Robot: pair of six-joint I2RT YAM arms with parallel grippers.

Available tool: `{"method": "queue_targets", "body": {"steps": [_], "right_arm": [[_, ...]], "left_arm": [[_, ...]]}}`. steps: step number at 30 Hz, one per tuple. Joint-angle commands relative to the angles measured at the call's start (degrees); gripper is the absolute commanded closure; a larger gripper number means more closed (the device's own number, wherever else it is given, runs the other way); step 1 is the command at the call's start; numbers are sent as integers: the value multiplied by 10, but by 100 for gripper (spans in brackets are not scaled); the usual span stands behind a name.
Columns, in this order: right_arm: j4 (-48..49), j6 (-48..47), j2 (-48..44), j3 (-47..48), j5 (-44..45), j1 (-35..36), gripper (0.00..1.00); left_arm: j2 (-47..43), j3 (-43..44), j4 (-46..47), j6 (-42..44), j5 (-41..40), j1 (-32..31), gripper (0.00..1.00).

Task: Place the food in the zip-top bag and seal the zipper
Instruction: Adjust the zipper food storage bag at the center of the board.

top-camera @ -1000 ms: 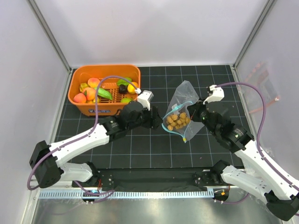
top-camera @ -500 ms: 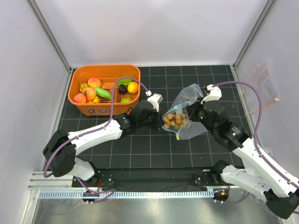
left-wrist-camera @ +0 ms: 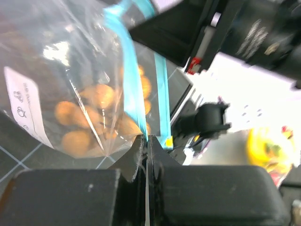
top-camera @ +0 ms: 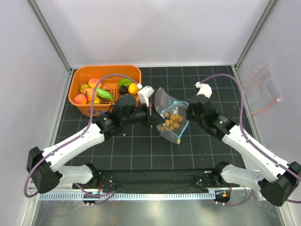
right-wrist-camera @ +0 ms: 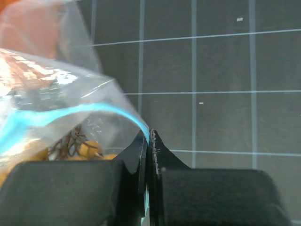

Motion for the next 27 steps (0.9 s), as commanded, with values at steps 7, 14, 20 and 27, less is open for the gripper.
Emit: {"method": "queue_targets", "body": {"steps": [7, 14, 20, 27], "right_arm": [[-72, 11, -9, 72, 160, -1, 99], [-60, -3, -18, 147, 74, 2, 99], [-58, -22, 22, 257, -2, 13, 99], [-73, -12, 46, 179, 175, 12, 99]], "left_arm": [[-48, -20, 12, -78, 14, 80, 100], [20, 26, 24, -113, 45, 97, 100], [127, 27, 92, -142, 132, 96, 100], [-18, 13, 37, -86, 32, 97, 100]]}}
